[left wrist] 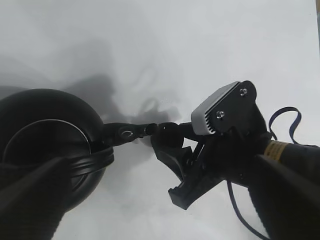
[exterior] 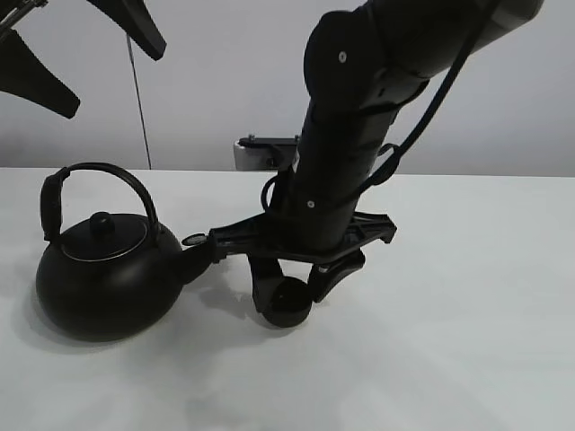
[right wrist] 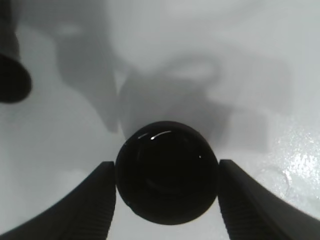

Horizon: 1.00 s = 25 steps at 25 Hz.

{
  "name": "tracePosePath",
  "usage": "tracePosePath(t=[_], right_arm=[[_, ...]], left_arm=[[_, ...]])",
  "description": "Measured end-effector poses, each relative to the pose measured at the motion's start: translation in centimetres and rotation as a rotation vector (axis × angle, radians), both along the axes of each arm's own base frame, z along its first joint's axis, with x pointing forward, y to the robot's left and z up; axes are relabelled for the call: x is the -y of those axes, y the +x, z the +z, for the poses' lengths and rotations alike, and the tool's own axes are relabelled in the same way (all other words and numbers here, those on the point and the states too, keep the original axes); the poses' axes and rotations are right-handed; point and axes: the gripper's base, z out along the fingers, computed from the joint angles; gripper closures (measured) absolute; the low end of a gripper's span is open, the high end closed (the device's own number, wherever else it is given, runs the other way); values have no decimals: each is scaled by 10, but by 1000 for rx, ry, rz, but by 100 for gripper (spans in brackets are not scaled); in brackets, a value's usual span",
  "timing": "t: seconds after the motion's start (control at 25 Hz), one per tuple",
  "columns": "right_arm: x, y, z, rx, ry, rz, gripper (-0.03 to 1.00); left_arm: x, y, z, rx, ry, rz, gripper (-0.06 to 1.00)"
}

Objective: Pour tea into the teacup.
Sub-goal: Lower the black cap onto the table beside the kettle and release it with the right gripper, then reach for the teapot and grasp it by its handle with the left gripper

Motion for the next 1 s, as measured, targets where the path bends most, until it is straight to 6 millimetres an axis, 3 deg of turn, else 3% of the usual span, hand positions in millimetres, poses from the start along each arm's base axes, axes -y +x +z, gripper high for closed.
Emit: tracePosePath(t=[0.48, 0.68, 0.84, 1.0], right_arm=[[-3, 0, -6, 3, -2, 16, 57], [-4, 1, -6, 0, -3, 15, 44], [-9, 8, 8, 7, 3, 17, 39], [-15, 17, 35, 6, -15, 29, 32]], left_arm=[[0, 0, 0, 2, 0, 1, 25], [0, 0, 0, 2, 0, 1, 25], [0, 0, 0, 2, 0, 1, 25], [0, 0, 0, 2, 0, 1, 25]])
